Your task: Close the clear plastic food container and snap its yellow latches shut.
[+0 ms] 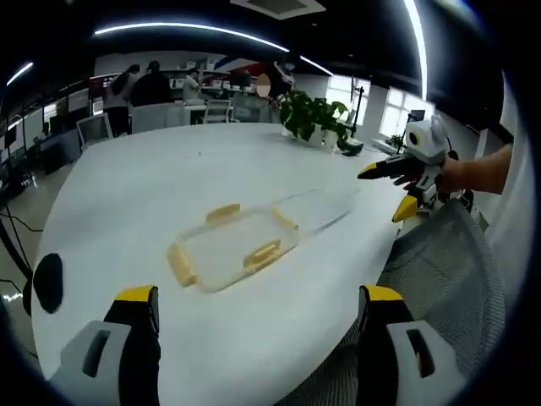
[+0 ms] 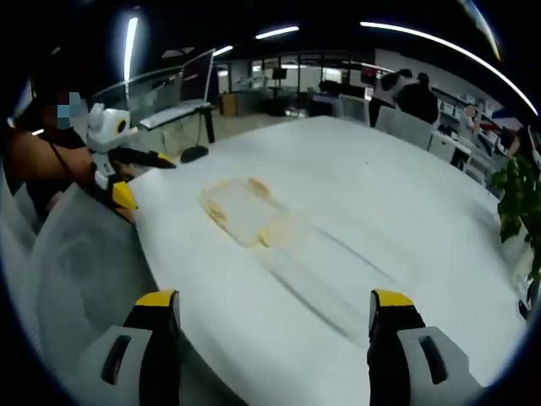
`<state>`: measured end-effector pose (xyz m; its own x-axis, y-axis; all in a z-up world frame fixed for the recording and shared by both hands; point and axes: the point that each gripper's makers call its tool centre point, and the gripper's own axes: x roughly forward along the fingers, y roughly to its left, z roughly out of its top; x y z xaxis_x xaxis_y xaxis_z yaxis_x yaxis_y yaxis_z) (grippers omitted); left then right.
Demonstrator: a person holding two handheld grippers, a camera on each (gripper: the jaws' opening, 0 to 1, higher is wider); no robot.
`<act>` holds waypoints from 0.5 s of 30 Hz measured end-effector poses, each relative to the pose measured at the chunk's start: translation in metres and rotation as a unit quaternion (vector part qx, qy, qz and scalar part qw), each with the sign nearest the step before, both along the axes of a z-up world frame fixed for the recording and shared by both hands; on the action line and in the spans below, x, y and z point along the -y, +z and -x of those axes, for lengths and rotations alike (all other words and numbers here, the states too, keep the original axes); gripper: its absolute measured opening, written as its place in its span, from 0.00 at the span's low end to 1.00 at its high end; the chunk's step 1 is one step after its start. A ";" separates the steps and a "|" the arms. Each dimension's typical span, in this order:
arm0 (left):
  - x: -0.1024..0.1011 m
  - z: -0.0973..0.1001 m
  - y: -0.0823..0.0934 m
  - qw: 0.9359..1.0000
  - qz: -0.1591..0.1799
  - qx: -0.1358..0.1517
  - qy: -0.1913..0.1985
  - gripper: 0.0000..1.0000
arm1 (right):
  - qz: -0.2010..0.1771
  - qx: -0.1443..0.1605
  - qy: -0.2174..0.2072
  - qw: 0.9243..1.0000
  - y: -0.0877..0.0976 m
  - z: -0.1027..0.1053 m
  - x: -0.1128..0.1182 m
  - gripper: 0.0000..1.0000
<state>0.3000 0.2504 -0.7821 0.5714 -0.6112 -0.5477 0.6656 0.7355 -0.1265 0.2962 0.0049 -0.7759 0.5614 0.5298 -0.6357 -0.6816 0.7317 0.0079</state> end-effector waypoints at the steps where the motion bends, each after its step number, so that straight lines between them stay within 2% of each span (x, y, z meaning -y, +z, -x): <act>1: 0.000 0.000 -0.001 1.000 -0.001 -0.001 0.000 0.99 | 0.001 0.000 0.001 1.000 0.000 0.000 0.000 0.93; 15: 0.001 0.002 -0.002 1.000 -0.006 -0.002 -0.005 0.99 | 0.002 -0.001 0.002 1.000 -0.002 0.000 0.000 0.92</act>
<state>0.2980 0.2490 -0.7845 0.5633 -0.6104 -0.5568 0.6720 0.7306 -0.1211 0.2965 0.0054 -0.7775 0.5576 0.5297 -0.6391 -0.6850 0.7285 0.0060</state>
